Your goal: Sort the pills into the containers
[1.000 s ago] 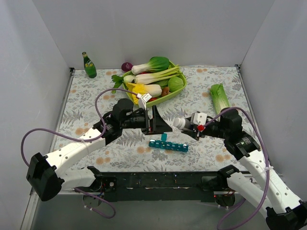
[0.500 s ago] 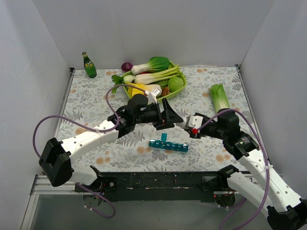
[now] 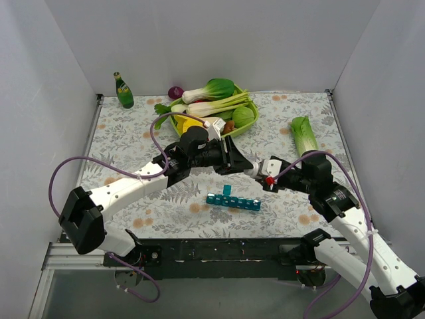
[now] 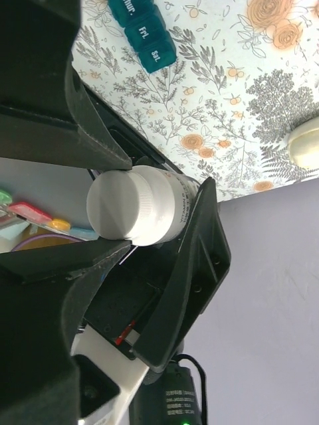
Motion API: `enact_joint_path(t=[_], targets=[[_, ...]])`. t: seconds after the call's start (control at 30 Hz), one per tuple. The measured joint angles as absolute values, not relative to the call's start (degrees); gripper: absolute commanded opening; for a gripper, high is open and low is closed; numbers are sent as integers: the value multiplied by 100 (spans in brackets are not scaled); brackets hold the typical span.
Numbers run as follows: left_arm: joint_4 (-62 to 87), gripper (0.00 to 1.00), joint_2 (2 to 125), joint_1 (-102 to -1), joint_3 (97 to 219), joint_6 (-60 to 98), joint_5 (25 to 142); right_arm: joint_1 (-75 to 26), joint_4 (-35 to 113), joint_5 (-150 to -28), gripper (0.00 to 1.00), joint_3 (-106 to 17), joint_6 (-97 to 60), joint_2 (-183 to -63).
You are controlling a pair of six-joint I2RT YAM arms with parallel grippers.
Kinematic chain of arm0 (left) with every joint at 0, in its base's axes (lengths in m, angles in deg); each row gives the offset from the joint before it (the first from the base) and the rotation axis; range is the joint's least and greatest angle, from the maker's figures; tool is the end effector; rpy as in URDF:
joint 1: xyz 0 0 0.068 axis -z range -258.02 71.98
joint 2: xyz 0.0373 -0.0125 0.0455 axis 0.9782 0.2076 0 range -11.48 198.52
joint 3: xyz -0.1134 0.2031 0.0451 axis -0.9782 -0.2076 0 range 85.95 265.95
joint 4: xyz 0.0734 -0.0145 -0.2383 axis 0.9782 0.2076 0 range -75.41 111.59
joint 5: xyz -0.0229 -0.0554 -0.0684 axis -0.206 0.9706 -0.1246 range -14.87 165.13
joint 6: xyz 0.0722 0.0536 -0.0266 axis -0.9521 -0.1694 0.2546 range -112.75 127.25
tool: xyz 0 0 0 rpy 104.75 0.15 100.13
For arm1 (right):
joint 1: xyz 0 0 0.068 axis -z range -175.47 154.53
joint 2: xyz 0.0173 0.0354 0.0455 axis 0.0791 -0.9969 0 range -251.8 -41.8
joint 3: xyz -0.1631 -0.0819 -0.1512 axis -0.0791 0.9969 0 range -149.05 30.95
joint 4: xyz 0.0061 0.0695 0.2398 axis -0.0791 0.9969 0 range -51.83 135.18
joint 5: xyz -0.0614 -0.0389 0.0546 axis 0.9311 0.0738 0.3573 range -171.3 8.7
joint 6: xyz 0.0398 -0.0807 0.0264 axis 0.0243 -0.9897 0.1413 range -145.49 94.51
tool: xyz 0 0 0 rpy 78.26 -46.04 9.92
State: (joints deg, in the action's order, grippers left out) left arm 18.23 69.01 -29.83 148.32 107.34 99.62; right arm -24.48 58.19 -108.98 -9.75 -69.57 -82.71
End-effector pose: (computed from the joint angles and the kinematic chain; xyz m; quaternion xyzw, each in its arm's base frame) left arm 0.2154 -0.2935 0.2659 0.2471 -0.7795 0.5753 0.0191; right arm 0.1742 0.1416 0.2698 -0.5842 0.5583 0.1217 0.5763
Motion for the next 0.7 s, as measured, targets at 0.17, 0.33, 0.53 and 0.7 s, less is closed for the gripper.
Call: enact_joint_path(t=[0.17, 0.33, 0.53, 0.7], targets=[[1515, 22, 6986, -3060, 14825, 10002, 10559, -2365, 5847, -11101, 1, -971, -6449, -8227], [1659, 25, 6892, -3077, 14825, 8382, 11368, -2188, 5707, -11879, 1, -774, -5363, -8212], [2553, 48, 6593, -2970, 14898, 6054, 12312, -2133, 4044, -13554, 1, 375, -2749, -8201], [3095, 93, 6569, -2865, 15169, 5300, 12292, -2022, 3235, -14021, 1, 786, -1475, -8225]])
